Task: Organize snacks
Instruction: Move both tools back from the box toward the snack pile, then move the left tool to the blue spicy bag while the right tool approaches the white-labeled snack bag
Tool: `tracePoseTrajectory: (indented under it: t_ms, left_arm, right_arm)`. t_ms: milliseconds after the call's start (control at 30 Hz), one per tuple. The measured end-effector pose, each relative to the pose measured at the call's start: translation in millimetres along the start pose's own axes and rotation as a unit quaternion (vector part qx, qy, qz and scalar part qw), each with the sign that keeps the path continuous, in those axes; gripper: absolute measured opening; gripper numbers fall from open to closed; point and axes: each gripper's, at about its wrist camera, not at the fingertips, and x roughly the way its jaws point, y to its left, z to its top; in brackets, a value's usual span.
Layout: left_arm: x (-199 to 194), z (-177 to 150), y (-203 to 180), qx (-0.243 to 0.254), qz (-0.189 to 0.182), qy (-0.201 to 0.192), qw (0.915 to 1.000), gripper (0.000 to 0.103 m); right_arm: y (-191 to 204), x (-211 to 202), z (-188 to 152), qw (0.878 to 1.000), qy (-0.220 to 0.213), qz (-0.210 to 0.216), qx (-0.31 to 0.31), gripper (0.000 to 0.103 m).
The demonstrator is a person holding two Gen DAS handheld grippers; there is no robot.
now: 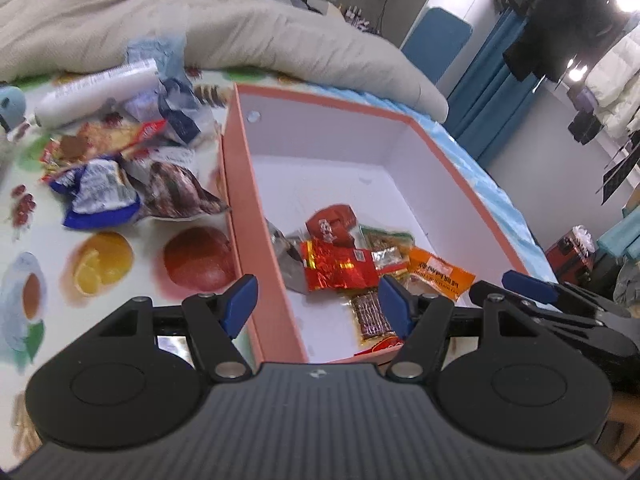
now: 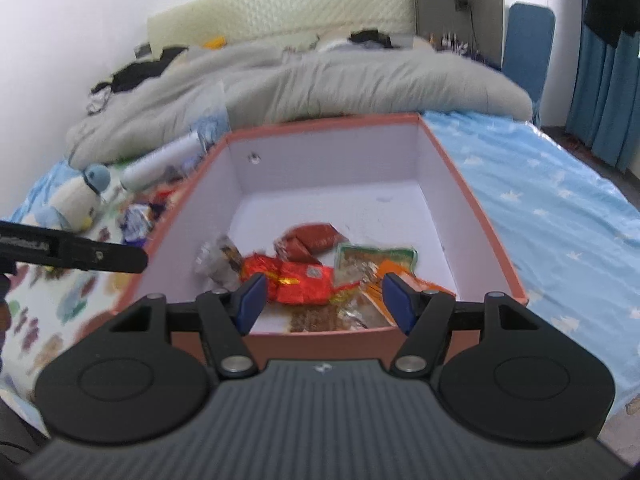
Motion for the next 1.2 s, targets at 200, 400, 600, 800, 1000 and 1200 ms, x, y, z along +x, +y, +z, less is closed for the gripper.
tracePoseTrajectory:
  t_ms: [200,400,600,800,1000,1200]
  left_arm:
    - [-42,-2,11,0.0,0.026,-0.025,0.9994,0.071]
    - [-79,-16,20,0.016,0.046,-0.05,0.9976,0.071]
    - [-94,-36,41,0.0,0.074,-0.056,0.9957,0.071]
    - [-112,-54,65,-0.001,0.092,-0.061,0.9938,0.071]
    - [-121,-66,97,-0.031,0.105,-0.061,0.9921,0.071]
    - [-119,-60,124,-0.045,0.112,-0.069,0.9903,0.073]
  right_arm:
    - [33,-27,0,0.999,-0.038,0.022,0.004,0.066]
    - [68,-41,-5,0.997,-0.059,0.043,0.006,0.066]
    - [102,-36,-14,0.996,-0.05,0.069,-0.001,0.066]
    - [132,-38,-28,0.996,-0.034,0.079,-0.02,0.066]
    - [165,-37,-37,0.993,-0.033,0.099,-0.049,0.066]
    - [192,-21,-27,0.993,-0.036,0.09,-0.07,0.066]
